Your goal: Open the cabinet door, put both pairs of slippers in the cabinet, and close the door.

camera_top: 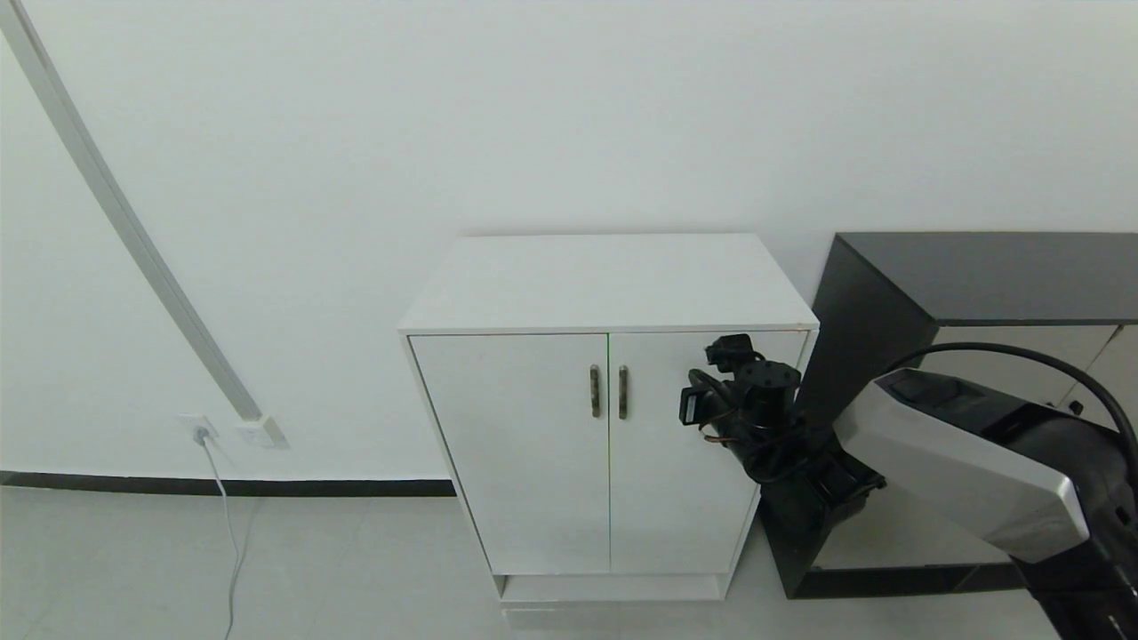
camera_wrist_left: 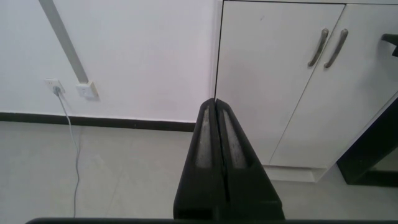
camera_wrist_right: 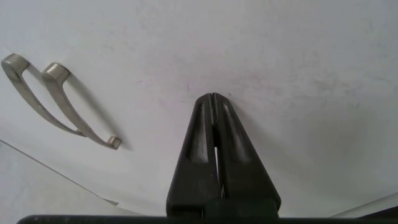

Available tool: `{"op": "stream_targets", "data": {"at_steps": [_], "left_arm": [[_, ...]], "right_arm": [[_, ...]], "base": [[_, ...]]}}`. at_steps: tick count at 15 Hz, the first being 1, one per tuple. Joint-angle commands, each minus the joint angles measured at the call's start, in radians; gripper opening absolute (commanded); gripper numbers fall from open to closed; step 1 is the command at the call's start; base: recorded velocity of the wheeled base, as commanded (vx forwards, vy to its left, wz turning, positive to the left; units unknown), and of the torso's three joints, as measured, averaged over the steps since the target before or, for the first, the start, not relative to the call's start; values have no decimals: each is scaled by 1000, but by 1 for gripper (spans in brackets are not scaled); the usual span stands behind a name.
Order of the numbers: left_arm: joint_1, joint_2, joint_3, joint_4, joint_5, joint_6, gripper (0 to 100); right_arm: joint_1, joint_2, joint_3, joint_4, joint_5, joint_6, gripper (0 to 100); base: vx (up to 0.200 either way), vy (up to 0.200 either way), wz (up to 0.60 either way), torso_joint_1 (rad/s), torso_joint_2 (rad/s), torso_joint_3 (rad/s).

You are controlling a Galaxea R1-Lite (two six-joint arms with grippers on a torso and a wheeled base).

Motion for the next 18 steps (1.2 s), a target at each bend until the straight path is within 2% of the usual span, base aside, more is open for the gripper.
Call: {"op": "stream_targets", "data": {"at_steps": [1, 8, 12, 18], "left_arm": [[0, 1, 0, 0, 0, 0, 0], [0, 1, 0, 0, 0, 0, 0], [0, 1, 0, 0, 0, 0, 0], [0, 1, 0, 0, 0, 0, 0]], "right_arm": [[-4, 9, -7, -1, 0, 0, 0], [-2, 1, 8, -16, 0, -3, 0], [-4, -116, 120, -26, -5, -5, 0], [-31, -324, 405, -78, -123, 0, 0]], "base": [[0, 0, 0, 0, 0, 0], [0, 0, 0, 0, 0, 0], [0, 0, 0, 0, 0, 0], [0, 0, 0, 0, 0, 0]]}}
